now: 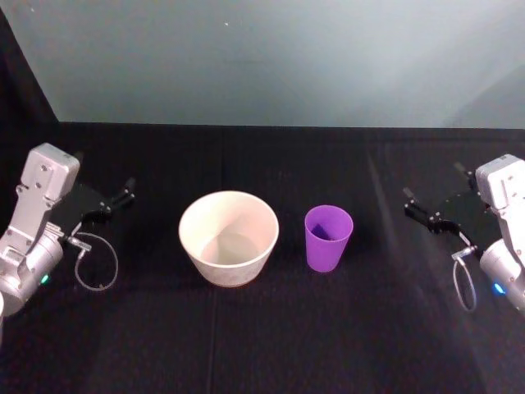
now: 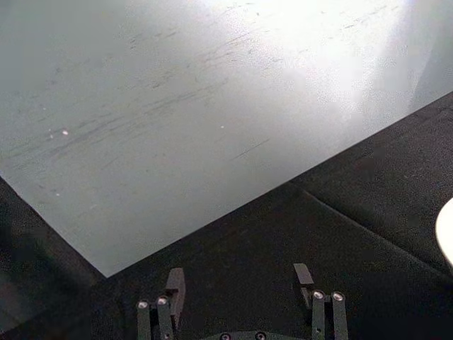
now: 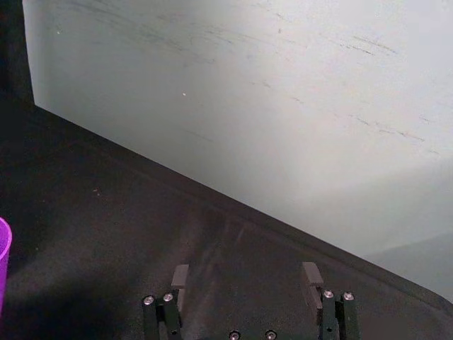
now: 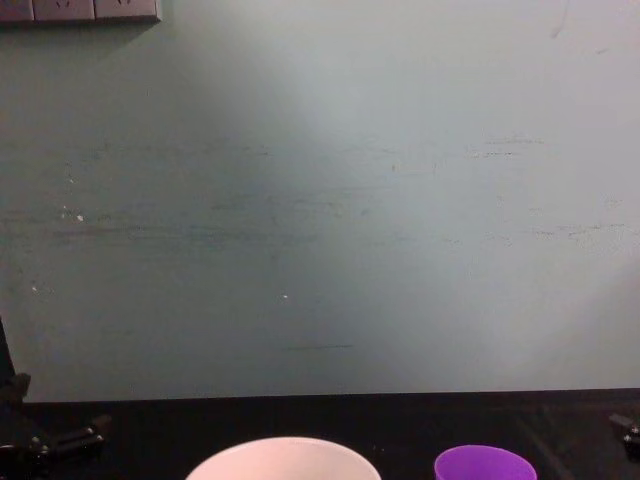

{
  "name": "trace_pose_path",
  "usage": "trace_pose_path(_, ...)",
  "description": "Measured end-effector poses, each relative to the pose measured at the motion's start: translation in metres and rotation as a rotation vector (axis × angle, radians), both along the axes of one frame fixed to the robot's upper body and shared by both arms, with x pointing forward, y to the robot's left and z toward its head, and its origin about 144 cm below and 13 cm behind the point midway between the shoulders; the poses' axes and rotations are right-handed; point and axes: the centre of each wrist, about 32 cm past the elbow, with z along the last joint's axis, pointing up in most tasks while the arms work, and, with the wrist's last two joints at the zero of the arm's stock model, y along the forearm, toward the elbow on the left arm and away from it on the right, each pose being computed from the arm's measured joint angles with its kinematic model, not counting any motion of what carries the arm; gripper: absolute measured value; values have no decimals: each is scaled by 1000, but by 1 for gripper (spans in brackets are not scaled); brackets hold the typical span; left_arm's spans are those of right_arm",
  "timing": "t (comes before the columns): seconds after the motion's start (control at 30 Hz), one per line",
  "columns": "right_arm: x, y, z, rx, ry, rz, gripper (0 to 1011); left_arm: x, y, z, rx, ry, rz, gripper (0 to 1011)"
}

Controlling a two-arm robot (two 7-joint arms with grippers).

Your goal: Pick up the cup and pour the mung beans from the cup into the bowl.

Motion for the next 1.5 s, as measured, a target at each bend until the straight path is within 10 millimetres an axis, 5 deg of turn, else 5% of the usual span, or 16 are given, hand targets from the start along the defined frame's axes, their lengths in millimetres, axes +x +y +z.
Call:
trace_pose_path(0.93, 0, 1, -1, 2, 1, 0, 1003, 0, 0, 0, 0, 0, 0, 1000)
trace_pose_path(1.5, -17, 29, -21, 99, 96, 149, 1003, 0, 0, 0, 0, 0, 0, 1000)
